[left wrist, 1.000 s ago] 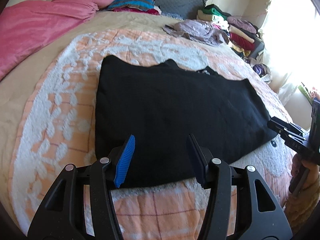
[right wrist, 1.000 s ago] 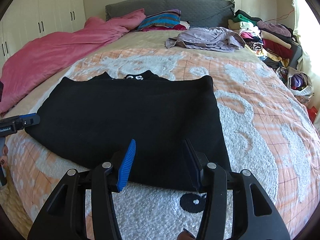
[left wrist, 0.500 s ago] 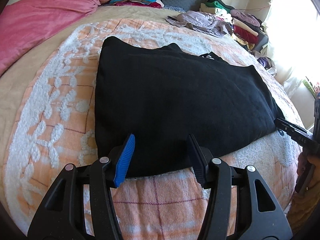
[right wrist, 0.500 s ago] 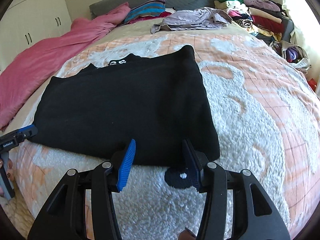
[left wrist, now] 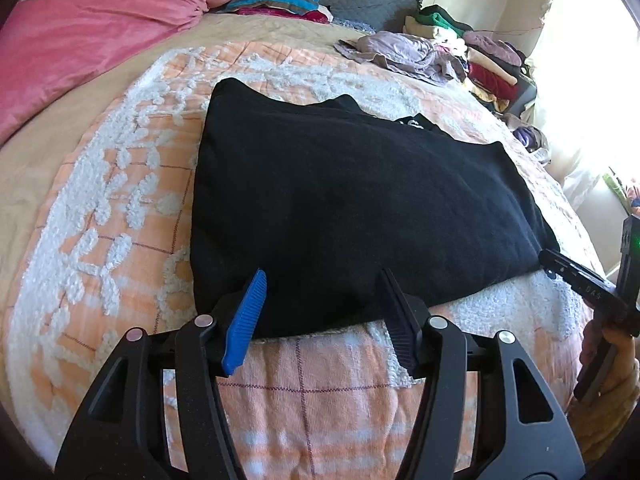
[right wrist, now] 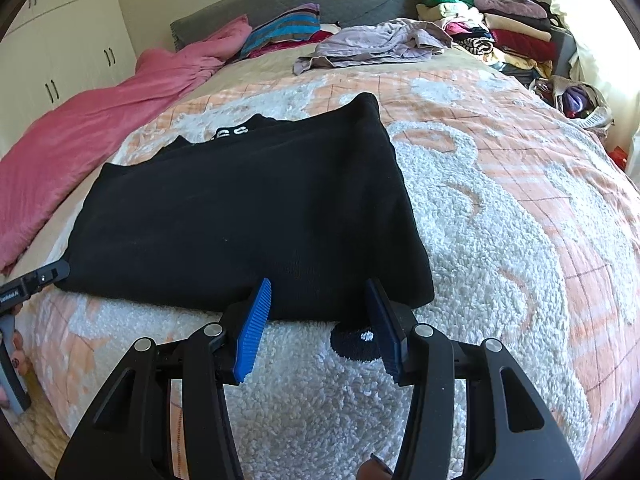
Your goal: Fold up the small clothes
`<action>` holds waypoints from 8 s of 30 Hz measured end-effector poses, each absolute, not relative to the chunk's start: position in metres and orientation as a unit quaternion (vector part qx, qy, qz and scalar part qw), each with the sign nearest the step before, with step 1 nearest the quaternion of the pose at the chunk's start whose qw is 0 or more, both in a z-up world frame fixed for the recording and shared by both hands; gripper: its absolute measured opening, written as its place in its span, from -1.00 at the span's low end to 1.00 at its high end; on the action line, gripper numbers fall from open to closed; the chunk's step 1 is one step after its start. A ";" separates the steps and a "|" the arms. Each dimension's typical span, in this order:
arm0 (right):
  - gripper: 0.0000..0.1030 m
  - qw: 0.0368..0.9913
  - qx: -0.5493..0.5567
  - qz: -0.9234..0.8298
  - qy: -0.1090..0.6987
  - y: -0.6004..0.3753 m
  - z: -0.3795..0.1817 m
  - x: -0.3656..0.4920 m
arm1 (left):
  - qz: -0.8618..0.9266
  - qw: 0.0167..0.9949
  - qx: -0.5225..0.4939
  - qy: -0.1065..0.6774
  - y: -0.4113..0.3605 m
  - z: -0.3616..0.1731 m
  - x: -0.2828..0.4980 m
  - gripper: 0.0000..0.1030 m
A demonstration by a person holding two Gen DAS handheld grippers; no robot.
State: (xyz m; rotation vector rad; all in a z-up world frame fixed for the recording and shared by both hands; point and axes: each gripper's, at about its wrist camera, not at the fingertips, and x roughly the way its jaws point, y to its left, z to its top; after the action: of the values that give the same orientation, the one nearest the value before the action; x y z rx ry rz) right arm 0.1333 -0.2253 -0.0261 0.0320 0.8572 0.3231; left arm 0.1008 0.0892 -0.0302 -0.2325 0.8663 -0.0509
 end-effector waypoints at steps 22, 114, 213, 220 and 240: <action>0.72 0.916 0.024 0.153 0.371 -0.228 0.001 0.101 | -0.027 0.907 -0.113 0.406 0.084 -0.012 0.085 0.40; 0.91 0.855 -0.293 0.309 0.296 0.065 -0.038 0.068 | 0.129 0.903 -0.106 0.396 0.216 0.006 0.103 0.81; -0.87 0.968 -0.057 0.204 0.138 -0.116 0.034 0.063 | -0.092 0.897 -0.063 0.428 -0.037 0.066 0.250 -0.48; -0.87 0.969 -0.046 0.194 0.145 -0.127 0.029 0.065 | -0.099 0.894 -0.058 0.434 -0.052 0.062 0.255 -0.48; -0.87 0.970 -0.006 0.171 0.171 -0.158 0.018 0.075 | -0.122 0.881 -0.051 0.454 -0.097 0.043 0.275 -0.48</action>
State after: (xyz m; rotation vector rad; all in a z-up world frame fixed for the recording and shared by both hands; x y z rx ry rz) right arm 0.0749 -0.1578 0.0177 -0.0124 0.3464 0.3461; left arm 0.2749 -0.0974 0.0429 -0.1065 0.9455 -0.2531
